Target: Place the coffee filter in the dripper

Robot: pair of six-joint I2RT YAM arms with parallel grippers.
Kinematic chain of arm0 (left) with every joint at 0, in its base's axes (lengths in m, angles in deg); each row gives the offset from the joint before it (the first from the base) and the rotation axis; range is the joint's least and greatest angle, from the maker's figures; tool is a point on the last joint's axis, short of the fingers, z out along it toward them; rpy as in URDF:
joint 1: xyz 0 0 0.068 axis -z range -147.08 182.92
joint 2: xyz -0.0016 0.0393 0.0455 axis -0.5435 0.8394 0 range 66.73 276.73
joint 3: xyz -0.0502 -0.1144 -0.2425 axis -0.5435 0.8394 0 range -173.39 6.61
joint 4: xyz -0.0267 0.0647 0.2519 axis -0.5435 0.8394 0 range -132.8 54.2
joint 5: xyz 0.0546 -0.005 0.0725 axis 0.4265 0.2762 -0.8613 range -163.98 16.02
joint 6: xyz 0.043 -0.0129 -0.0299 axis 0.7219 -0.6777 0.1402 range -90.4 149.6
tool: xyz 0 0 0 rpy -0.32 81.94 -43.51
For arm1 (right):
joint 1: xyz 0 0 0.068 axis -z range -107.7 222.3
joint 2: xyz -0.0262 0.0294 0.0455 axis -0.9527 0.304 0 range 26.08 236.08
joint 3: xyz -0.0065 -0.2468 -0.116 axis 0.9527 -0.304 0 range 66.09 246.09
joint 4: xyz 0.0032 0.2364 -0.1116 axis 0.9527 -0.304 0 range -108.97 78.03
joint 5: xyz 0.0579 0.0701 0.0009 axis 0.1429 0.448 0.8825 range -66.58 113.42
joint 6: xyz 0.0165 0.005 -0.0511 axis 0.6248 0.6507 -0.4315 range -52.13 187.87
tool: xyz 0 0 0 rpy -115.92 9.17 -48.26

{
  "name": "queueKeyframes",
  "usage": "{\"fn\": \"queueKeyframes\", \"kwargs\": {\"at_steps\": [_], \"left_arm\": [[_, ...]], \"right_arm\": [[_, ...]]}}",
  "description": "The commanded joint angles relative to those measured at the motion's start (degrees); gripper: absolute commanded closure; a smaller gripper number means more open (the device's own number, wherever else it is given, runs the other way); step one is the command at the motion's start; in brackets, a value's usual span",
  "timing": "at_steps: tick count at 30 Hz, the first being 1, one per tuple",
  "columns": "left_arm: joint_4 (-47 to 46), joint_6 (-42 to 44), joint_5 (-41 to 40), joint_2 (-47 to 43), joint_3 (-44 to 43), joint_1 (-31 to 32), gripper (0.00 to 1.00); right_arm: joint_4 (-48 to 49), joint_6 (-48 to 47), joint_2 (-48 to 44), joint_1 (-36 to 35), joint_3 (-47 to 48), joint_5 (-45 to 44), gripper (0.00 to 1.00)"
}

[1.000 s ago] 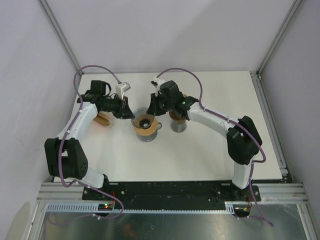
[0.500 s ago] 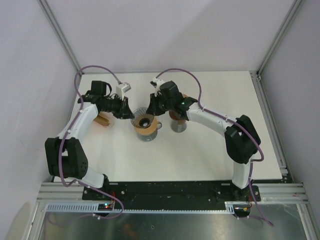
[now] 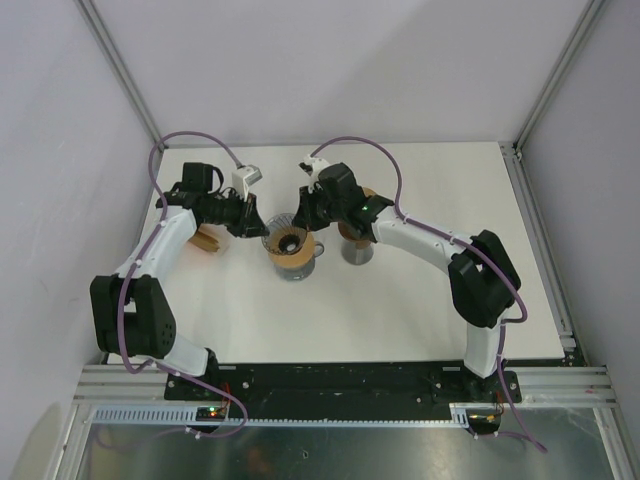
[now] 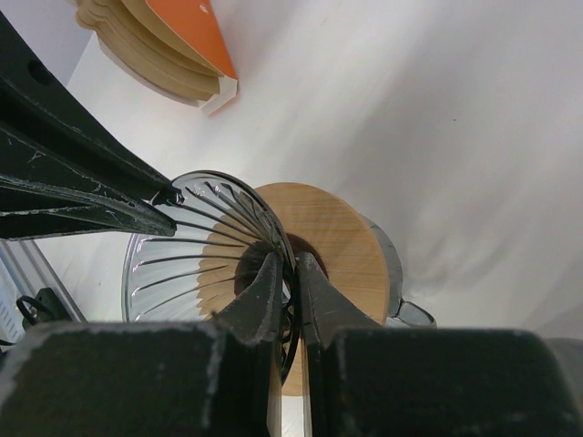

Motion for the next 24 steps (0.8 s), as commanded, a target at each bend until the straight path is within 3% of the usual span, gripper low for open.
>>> {"fn": "queueKeyframes", "kwargs": {"at_steps": [1, 24], "left_arm": [[4.2, 3.4, 1.2, 1.0, 2.5, 2.4, 1.0], [4.1, 0.8, 1.6, -1.0, -1.1, 4.1, 1.0]], "right_arm": [[-1.4, -3.3, 6.0, -1.2, -3.6, -4.5, 1.0], [-5.0, -3.3, 8.9, -2.6, -5.6, -10.5, 1.0]]}}
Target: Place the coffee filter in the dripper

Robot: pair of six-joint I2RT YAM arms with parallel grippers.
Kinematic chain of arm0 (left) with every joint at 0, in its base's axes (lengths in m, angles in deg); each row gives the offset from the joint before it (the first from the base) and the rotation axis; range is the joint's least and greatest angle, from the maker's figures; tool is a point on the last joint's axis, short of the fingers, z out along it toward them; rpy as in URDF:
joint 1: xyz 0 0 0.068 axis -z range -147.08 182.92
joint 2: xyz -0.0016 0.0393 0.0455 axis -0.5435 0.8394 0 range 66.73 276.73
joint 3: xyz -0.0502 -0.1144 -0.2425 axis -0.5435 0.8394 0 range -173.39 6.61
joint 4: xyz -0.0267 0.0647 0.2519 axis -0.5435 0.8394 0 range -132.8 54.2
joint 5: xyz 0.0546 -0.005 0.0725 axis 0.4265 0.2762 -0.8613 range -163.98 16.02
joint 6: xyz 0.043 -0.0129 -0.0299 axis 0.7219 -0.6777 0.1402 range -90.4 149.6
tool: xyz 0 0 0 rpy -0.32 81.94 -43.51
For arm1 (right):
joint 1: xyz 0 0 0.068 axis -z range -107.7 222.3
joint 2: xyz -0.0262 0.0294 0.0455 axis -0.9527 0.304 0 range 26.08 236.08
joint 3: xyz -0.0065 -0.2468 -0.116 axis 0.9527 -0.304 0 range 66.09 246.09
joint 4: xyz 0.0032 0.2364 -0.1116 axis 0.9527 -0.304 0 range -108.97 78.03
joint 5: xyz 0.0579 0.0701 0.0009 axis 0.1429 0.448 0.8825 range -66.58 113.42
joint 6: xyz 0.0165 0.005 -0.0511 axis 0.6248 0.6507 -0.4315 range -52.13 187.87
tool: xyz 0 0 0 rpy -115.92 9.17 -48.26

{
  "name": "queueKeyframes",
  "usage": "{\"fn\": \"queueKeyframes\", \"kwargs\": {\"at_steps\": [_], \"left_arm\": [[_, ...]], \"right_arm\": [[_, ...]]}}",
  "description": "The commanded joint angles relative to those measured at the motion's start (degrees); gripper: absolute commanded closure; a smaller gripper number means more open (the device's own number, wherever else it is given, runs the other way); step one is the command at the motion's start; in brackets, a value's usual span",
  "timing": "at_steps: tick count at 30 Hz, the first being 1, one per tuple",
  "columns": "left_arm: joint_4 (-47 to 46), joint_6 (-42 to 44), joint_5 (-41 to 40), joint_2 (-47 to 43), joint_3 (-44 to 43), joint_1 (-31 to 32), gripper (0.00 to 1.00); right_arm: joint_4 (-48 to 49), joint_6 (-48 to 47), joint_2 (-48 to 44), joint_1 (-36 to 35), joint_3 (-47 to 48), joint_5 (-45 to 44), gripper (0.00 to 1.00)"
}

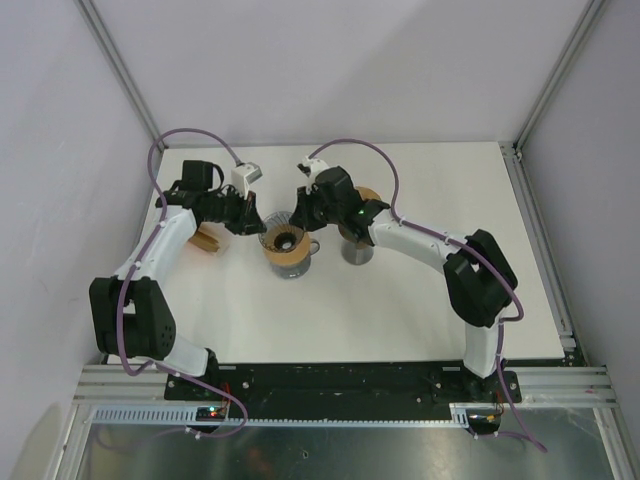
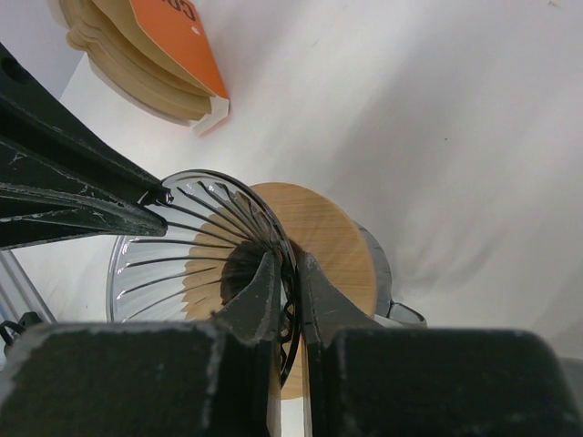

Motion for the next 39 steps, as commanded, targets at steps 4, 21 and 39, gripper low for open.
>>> {"fn": "queueKeyframes", "kwargs": {"at_steps": [4, 21, 39], "left_arm": [[4.8, 1.3, 5.0, -0.3, 0.3, 3.6, 1.0], [3.3, 4.2, 3.1, 3.8, 4.7, 1.8, 1.0], [3.2, 1.2, 2.5, -0.4, -2.5, 1.8, 0.63]], "right_arm": [[-9.0, -3.6, 8.1, -2.3, -4.4, -8.6, 1.0], [-8.6, -3.9, 7.2, -2.7, -4.4, -10.4, 1.0], [-6.7, -2.7, -0.4, -3.5, -3.0, -10.2, 0.83]]}}
